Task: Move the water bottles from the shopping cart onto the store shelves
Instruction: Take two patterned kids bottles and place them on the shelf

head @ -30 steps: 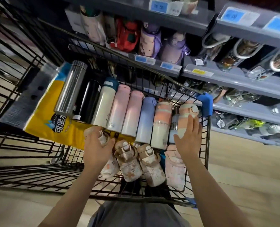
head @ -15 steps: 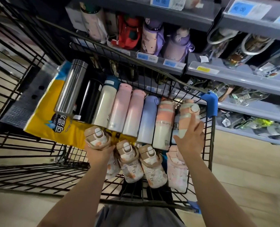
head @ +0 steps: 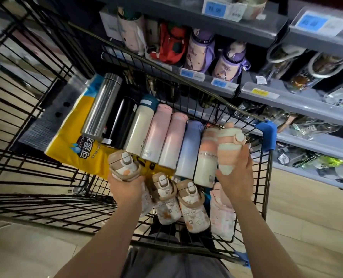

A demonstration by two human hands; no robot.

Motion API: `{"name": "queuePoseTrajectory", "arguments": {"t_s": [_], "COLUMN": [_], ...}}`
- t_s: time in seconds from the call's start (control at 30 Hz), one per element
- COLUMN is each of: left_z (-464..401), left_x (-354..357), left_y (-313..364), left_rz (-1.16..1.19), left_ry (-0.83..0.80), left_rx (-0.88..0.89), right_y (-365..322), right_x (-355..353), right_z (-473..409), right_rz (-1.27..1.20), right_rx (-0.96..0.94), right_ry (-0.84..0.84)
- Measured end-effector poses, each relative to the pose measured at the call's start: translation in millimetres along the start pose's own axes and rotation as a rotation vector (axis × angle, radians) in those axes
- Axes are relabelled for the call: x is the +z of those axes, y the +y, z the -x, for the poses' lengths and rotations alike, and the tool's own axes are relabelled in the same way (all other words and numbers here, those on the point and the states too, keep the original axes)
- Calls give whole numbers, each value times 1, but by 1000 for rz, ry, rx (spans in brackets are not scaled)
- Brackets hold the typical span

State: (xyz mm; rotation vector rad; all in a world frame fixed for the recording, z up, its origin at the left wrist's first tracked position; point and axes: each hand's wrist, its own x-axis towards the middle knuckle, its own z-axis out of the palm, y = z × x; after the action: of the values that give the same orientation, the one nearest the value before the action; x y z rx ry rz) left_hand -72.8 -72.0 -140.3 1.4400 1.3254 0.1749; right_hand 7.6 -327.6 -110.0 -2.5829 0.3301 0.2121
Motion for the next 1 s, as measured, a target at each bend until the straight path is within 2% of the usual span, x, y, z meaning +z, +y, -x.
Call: {"name": "queuePoseTrajectory", "arguments": {"t_s": [0.13,0.23,0.47,0.57,0.7,0.83,1.0], "left_z": [15,25,78,120,183,270,383], "left_x": [-1,-3,-12,-11,6,35,96], "left_y": [12,20,58,73,86,80,63], "left_rz": [4,25,92,136,166,183,202], "left_ry": [19,6,-274,-374,-495,-578,-662], "left_rx": [79,158,534,621,789,906,948], "right_y": [-24,-40,-47,-35,2,65,164], "right_x": [-15,-33,-90,-118,-168,-231,-322], "right_z": [15,26,53,63,76,92,98], "right_rz": [-180,-262,-494,-598,-721,-819,-858], "right_rx": [-2,-77,-199,-240,-348,-424,-490], "right_ry": [20,25,92,115,151,209,339]}}
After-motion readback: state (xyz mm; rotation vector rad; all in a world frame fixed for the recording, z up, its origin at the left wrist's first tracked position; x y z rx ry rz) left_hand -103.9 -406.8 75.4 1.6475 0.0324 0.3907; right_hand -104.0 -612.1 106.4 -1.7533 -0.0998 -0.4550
